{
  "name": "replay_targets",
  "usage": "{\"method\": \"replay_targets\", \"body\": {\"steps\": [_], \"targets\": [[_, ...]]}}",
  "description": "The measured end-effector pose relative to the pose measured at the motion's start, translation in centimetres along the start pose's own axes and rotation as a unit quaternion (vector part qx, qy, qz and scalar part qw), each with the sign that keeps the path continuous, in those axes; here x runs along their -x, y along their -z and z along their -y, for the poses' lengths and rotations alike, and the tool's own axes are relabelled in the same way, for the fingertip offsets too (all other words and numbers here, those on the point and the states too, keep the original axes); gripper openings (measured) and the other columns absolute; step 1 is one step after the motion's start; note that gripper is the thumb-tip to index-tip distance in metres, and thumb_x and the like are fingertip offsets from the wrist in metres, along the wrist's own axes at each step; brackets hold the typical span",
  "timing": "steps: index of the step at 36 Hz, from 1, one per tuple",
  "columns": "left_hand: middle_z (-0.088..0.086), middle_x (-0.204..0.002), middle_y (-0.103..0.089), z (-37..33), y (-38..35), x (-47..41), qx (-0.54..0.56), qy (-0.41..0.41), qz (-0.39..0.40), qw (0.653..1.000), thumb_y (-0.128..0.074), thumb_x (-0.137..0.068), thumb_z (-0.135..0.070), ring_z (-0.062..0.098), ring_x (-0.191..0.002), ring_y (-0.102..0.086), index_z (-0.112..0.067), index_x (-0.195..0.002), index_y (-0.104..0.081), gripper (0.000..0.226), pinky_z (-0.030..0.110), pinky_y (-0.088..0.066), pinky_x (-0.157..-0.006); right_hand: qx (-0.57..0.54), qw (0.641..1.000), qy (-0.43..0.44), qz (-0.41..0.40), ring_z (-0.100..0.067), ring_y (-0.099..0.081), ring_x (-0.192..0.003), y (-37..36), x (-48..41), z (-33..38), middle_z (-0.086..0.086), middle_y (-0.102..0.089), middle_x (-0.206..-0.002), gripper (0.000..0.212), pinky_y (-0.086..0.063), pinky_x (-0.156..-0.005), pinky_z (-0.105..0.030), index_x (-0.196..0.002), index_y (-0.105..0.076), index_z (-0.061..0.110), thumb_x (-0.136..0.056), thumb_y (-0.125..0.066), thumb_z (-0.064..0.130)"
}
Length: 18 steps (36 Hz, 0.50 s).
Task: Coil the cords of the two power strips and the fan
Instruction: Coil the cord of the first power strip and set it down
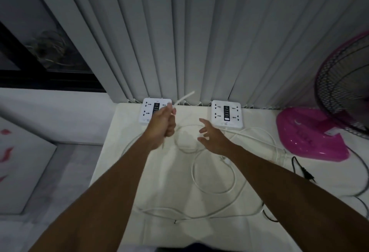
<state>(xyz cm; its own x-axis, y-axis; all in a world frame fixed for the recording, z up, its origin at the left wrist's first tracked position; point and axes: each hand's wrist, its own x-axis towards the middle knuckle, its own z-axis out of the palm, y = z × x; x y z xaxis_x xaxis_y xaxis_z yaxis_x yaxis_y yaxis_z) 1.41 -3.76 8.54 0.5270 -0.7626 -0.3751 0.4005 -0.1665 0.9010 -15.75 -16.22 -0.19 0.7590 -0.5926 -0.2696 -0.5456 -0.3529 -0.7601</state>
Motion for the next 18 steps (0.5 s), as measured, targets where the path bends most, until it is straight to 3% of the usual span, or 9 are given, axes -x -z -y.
{"method": "replay_targets", "body": {"steps": [4,8,10,13,16,18], "targets": [[-0.008,-0.046,-0.022,-4.6,0.7,-0.8,0.131,0.055,0.09,0.986,-0.036,-0.104,-0.04,0.006,-0.039,-0.014,-0.021,-0.077,-0.046,0.034,0.015,-0.015,-0.034,0.089,0.992,0.039,0.079,-0.024,-0.041,-0.14,-1.0,0.2,0.7,-0.007,-0.039,-0.154,0.087,-0.035,-0.116,-0.038,-0.159,-0.015,0.031,-0.092,-0.067,0.018],[-0.008,-0.05,-0.013,-8.0,0.8,-0.6,0.216,0.057,0.164,0.961,-0.034,-0.105,-0.039,0.007,-0.042,-0.009,-0.02,-0.077,-0.047,0.036,0.018,-0.014,-0.03,0.185,0.964,0.13,0.141,-0.023,-0.014,-0.154,-2.4,-0.6,3.0,-0.003,-0.016,-0.168,0.097,-0.011,-0.124,-0.035,-0.16,-0.011,0.031,-0.088,-0.074,0.023],[-0.008,-0.052,-0.013,-9.0,0.8,-0.6,0.246,0.048,0.18,0.951,-0.033,-0.105,-0.039,0.006,-0.042,-0.009,-0.02,-0.077,-0.049,0.038,0.018,-0.013,-0.031,0.245,0.938,0.181,0.164,-0.023,-0.01,-0.156,-3.3,-1.0,4.0,-0.004,-0.013,-0.169,0.091,-0.003,-0.125,-0.036,-0.16,-0.018,0.027,-0.089,-0.074,0.027],[-0.009,-0.052,-0.014,-10.0,1.1,-0.4,0.28,0.045,0.198,0.938,-0.033,-0.105,-0.04,0.005,-0.043,-0.01,-0.019,-0.078,-0.051,0.038,0.018,-0.013,-0.031,0.251,0.94,0.137,0.186,-0.025,-0.014,-0.154,-4.4,-1.6,4.7,-0.003,-0.021,-0.166,0.066,-0.009,-0.126,-0.043,-0.152,-0.043,0.025,-0.091,-0.067,0.014],[-0.008,-0.051,-0.013,-10.6,1.8,-0.1,0.285,0.049,0.213,0.933,-0.034,-0.103,-0.045,0.006,-0.042,-0.009,-0.02,-0.078,-0.05,0.039,0.018,-0.012,-0.032,0.303,0.93,0.095,0.185,-0.028,-0.036,-0.143,-3.6,-2.1,4.5,-0.012,-0.048,-0.149,0.039,-0.018,-0.119,-0.031,-0.13,-0.064,0.014,-0.092,-0.06,0.007],[-0.008,-0.048,-0.015,-10.5,2.5,0.0,0.245,0.051,0.214,0.944,-0.038,-0.101,-0.046,0.007,-0.041,-0.008,-0.021,-0.076,-0.05,0.037,0.019,-0.012,-0.033,0.293,0.938,0.081,0.167,-0.028,-0.051,-0.132,-2.2,-2.5,3.9,-0.014,-0.065,-0.128,0.034,-0.021,-0.119,-0.025,-0.115,-0.069,0.005,-0.087,-0.054,-0.007]]}}
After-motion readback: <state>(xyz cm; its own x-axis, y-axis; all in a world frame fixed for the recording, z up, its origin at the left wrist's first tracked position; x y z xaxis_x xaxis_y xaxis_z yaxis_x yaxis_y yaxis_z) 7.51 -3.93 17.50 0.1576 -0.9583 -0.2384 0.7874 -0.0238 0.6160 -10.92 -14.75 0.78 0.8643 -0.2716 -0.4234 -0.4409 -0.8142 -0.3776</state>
